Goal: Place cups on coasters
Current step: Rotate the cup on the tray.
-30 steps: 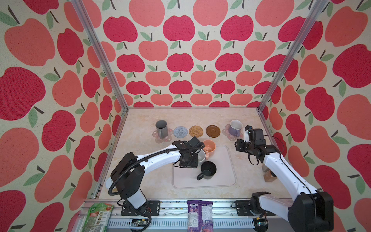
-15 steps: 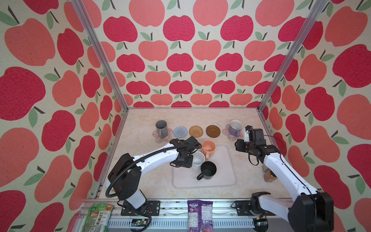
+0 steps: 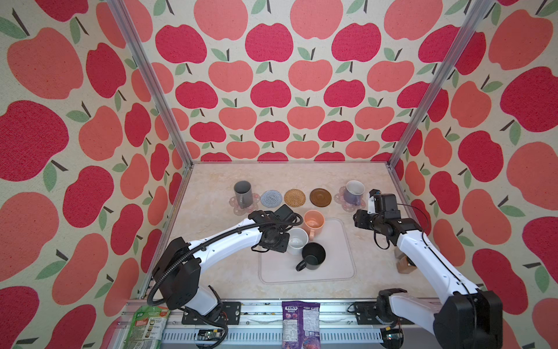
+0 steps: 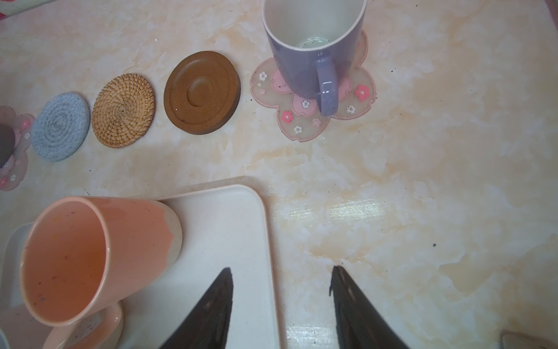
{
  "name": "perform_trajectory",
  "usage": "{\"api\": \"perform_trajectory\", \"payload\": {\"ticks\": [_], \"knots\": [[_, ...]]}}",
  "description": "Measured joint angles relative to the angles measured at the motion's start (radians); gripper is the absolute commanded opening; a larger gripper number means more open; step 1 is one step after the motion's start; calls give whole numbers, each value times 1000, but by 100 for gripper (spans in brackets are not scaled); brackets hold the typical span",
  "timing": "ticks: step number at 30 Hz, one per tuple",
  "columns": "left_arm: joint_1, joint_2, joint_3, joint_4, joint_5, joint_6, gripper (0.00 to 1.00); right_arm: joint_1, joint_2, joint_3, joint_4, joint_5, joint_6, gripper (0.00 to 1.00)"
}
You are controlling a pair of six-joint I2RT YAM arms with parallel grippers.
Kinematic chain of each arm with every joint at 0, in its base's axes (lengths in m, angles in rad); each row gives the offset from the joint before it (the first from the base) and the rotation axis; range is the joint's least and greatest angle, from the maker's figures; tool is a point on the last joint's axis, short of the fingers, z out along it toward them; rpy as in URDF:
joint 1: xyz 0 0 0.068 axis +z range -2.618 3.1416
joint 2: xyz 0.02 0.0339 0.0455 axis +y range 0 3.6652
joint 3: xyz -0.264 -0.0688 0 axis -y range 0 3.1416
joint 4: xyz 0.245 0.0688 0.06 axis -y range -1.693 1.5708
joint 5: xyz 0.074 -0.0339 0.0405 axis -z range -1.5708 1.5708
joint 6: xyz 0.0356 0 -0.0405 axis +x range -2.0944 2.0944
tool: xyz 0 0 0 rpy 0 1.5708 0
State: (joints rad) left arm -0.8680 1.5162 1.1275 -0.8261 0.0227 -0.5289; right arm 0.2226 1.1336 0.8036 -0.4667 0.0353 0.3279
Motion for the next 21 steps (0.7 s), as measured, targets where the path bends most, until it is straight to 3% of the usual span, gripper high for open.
{"api": "perform_trajectory", "payload": {"ticks": [8, 21], "knots": [[0, -8, -24, 23, 11, 35, 45, 0, 6, 0, 0, 0, 3, 55], [47, -7, -34, 76, 29, 323, 47, 0, 5, 0, 0, 1, 4, 56]]}}
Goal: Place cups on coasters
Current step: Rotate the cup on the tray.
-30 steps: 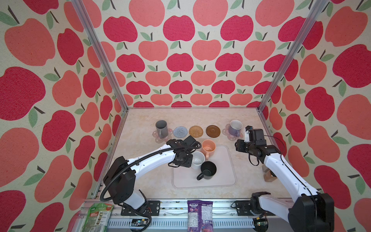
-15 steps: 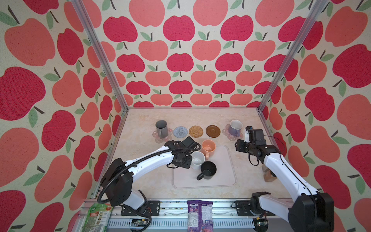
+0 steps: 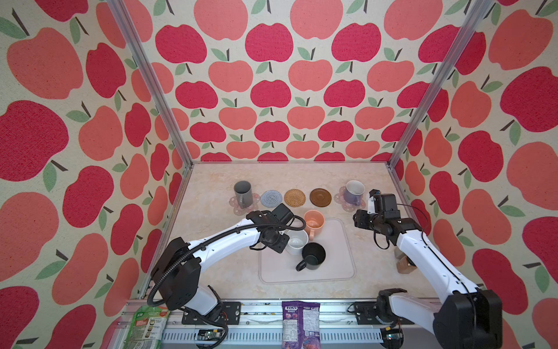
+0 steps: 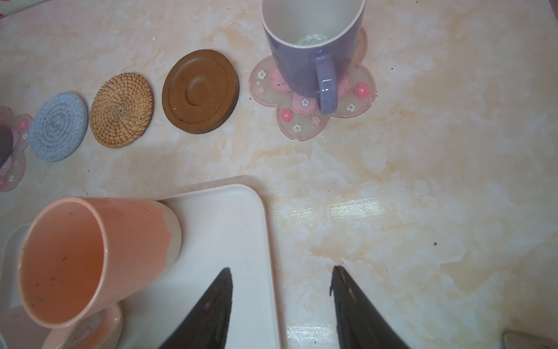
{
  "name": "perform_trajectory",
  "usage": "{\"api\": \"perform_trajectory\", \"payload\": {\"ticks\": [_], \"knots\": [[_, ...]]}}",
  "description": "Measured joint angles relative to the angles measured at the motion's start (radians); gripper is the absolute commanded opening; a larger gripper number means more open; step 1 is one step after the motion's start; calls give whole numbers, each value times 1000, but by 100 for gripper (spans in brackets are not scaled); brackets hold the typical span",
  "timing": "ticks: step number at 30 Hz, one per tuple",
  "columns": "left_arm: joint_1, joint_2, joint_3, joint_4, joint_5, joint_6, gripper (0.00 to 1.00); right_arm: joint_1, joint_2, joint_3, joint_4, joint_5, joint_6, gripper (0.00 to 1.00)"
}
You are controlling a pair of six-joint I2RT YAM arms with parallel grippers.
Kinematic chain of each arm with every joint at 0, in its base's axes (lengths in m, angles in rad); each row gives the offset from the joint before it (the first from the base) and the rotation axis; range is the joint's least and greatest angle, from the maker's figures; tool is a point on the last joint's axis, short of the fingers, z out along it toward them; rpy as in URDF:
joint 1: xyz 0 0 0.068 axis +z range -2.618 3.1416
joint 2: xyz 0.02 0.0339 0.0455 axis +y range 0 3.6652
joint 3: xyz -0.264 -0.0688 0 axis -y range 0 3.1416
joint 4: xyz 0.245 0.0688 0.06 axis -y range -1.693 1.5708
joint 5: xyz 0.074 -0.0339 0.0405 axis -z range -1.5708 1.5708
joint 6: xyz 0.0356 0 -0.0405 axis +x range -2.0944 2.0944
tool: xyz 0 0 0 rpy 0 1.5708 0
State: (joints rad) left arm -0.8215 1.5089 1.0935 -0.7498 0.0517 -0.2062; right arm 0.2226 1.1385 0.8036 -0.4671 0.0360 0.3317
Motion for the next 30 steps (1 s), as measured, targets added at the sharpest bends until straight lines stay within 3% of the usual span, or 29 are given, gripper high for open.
{"api": "perform_trajectory", "payload": {"ticks": [15, 30], "knots": [[29, 50, -16, 77, 83, 93, 44, 0, -5, 0, -9, 7, 0, 56], [-13, 49, -64, 125, 128, 66, 25, 0, -6, 4, -46, 9, 0, 56]]}}
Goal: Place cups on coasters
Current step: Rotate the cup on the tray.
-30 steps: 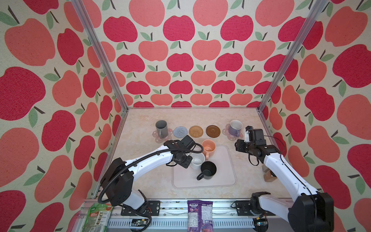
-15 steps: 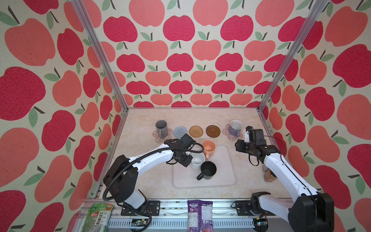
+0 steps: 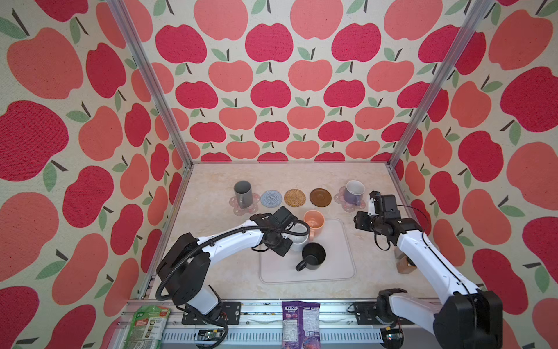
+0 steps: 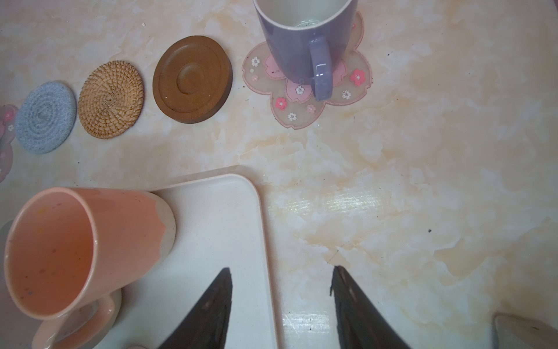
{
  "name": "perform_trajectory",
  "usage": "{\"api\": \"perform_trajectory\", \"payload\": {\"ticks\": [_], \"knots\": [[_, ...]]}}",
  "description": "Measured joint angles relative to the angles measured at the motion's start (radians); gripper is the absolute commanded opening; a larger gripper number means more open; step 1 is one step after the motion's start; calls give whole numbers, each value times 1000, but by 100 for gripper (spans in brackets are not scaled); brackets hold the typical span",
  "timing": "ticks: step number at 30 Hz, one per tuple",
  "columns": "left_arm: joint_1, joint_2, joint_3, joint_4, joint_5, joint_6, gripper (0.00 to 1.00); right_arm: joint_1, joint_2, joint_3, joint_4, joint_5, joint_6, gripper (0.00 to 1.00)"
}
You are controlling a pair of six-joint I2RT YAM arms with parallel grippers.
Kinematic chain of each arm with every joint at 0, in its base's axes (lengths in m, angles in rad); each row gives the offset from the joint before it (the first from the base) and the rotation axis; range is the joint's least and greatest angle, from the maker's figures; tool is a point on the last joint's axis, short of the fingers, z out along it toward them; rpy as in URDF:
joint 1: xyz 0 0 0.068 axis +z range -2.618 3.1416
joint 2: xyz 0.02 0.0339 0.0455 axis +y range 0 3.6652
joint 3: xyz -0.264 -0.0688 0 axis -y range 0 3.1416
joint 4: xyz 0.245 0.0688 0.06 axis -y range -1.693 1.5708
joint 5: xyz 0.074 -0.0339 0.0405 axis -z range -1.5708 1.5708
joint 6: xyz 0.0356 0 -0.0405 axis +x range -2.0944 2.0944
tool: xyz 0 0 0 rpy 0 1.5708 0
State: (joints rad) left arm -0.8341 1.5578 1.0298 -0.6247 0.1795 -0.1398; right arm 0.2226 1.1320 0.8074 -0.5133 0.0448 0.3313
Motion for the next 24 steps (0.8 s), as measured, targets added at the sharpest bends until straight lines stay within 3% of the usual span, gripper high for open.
{"api": "perform_trajectory", "payload": {"ticks": [13, 24], "knots": [[-3, -60, -57, 24, 5, -12, 18, 0, -14, 0, -12, 2, 15, 57], [-4, -58, -58, 39, 16, -52, 31, 0, -15, 0, -12, 2, 19, 57]]}}
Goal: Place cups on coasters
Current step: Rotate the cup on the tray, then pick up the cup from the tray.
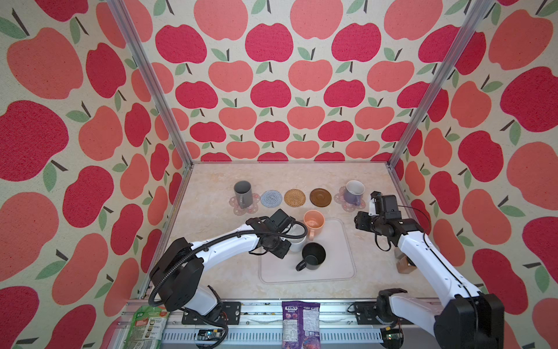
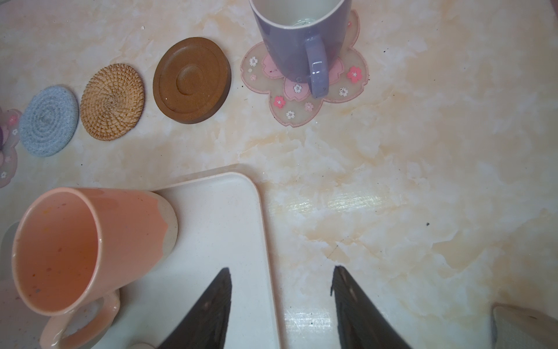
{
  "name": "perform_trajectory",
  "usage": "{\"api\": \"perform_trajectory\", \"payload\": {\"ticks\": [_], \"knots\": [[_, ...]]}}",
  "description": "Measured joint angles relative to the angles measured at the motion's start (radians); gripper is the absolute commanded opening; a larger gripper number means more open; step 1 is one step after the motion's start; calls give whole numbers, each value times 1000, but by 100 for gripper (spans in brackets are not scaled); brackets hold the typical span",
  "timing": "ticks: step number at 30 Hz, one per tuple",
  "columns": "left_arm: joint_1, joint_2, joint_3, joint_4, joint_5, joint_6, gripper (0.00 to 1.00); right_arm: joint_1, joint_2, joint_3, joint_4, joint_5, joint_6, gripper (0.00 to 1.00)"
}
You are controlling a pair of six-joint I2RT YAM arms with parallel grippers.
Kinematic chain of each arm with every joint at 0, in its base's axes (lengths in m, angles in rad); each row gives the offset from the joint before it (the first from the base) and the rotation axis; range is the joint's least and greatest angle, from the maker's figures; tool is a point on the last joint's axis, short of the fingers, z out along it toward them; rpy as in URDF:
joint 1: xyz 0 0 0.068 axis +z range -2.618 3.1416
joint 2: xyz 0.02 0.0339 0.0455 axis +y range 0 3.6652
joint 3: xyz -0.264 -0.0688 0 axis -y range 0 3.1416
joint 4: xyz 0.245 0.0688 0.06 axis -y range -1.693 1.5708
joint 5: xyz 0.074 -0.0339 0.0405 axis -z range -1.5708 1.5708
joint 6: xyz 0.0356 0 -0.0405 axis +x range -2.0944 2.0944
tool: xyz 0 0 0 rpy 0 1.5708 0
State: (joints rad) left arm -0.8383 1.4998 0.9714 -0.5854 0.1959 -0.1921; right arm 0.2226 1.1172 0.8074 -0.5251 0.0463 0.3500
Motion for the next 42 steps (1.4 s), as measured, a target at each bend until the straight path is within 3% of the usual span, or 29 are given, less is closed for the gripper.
{"api": "perform_trajectory", "payload": {"ticks": [8, 16, 36, 42], "knots": [[0, 33, 27, 0, 5, -4, 36, 0, 0, -5, 1, 0, 0, 57], [-7, 70, 34, 13, 14, -4, 36, 0, -1, -18, 3, 1, 0, 57], [-29, 72, 36, 41, -31, -27, 1, 0, -1, -19, 11, 0, 0, 57], [-29, 56, 36, -2, -95, -30, 0, 0, -1, -19, 11, 0, 0, 57]]}}
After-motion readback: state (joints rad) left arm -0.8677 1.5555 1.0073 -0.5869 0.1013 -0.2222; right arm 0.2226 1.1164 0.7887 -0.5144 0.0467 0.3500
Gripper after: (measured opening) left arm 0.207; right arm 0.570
